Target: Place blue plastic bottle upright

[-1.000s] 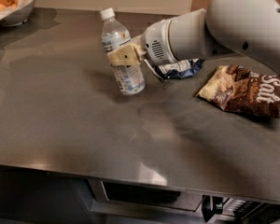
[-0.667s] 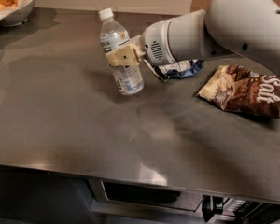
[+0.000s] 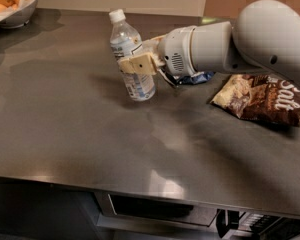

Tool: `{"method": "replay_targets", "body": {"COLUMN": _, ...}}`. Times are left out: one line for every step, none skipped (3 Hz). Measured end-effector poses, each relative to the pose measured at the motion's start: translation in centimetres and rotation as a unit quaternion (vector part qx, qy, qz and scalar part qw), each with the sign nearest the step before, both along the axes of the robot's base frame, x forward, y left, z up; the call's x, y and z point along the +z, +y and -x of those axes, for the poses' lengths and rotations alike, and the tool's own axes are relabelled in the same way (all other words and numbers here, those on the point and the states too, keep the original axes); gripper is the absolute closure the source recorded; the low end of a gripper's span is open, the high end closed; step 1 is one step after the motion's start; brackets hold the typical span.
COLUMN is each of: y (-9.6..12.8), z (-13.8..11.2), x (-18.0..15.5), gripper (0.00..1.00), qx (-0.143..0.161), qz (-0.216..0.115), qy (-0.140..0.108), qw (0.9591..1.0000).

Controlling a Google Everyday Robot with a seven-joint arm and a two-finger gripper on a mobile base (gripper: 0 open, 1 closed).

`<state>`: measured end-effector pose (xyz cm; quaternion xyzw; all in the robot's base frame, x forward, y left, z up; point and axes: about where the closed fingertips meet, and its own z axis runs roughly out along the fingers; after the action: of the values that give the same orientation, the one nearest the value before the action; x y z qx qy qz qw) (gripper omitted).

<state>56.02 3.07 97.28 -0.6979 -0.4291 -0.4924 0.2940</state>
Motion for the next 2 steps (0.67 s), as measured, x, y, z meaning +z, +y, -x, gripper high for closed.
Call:
{"method": "replay_targets", "body": {"y": -0.61, "z": 0.15, "x": -0.24, "gripper": 1.00, "qx": 0.020, "qz": -0.017, "qy": -0.023, "qw": 0.9994}}
{"method": "replay_targets", "body": {"y": -1.12, "z": 0.24, "x": -0.48, "gripper": 1.00, "qx": 0.030, "qz": -0.031, "qy": -0.035, "qw": 0.9984}}
